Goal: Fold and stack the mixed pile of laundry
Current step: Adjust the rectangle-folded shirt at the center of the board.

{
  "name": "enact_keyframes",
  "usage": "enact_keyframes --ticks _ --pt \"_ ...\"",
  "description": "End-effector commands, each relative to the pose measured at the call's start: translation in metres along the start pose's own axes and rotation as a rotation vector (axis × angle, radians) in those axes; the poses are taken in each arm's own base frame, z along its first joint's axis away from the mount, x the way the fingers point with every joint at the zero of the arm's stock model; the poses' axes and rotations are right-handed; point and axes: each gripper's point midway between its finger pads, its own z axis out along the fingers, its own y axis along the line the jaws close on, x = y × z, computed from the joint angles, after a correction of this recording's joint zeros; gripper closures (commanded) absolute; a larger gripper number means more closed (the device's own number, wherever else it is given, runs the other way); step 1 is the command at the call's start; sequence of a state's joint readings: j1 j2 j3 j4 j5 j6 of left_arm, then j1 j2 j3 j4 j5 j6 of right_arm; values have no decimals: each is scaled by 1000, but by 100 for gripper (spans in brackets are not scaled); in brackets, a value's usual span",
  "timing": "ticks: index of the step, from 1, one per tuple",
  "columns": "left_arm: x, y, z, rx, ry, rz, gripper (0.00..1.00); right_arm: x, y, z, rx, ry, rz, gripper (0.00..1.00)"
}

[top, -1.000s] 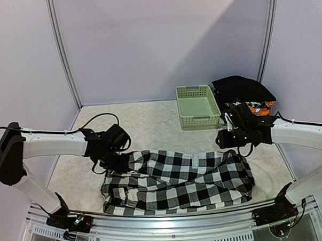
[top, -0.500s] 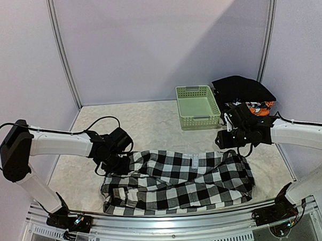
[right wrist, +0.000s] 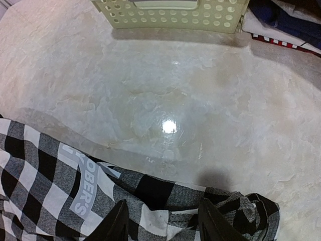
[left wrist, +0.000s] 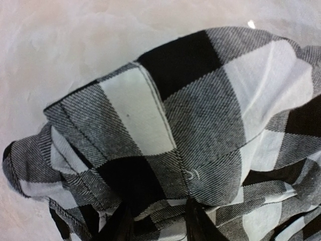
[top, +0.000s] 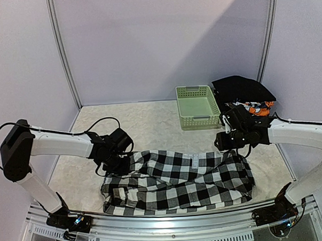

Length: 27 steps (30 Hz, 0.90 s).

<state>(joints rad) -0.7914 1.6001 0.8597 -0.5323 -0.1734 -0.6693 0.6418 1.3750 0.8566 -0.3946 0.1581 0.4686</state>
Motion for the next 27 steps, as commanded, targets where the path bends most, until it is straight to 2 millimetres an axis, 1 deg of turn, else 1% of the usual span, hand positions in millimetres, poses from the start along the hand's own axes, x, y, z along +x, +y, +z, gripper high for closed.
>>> enact_keyframes --ticks 1,7,10,16,18,21,23,27 --pt "-2 -18 1 62 -12 15 70 0 5 1 -8 3 -8 52" --pt "-22 -41 -29 114 -93 53 89 0 0 0 13 -4 -8 52" --pt "-26 -49 -43 137 -117 67 100 0 -2 -1 24 -8 -7 52" --pt "-31 -65 -76 185 -155 99 100 1 -6 -2 36 -19 -3 52" --pt "-33 -73 -91 212 -171 110 100 -1 -7 -3 40 -27 -1 51" --pt "-30 -81 -112 257 -179 132 100 -4 -7 -3 47 -33 -7 51" --pt "-28 -81 -127 278 -182 132 100 -5 -7 -3 52 -35 -14 51" --pt "-23 -71 -157 321 -200 97 100 -8 -8 -3 64 -45 -24 50"
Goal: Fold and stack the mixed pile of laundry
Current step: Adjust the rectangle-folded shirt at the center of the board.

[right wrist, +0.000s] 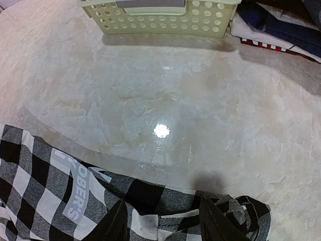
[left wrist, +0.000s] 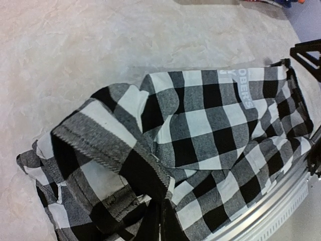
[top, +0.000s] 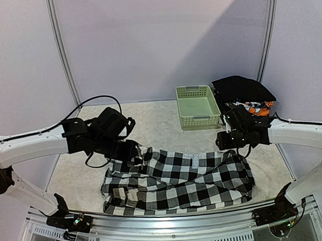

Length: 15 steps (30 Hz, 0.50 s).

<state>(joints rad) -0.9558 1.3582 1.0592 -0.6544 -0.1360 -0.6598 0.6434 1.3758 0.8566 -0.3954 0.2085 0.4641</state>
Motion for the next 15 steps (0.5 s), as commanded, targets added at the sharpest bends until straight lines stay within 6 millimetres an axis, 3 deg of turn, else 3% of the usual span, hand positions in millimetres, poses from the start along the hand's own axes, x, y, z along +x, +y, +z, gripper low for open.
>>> enact_keyframes --ticks 1,4,7,15 --pt "4 -1 -42 42 -3 -26 100 -5 -1 -2 23 -24 -20 50" --pt "4 1 -66 75 -32 -62 100 -6 -1 -1 24 -22 -24 49" --pt "12 2 -76 120 -33 -100 100 -4 2 1 11 -8 -27 49" --pt "46 21 -61 131 5 -172 100 5 41 -1 -212 27 -66 50"
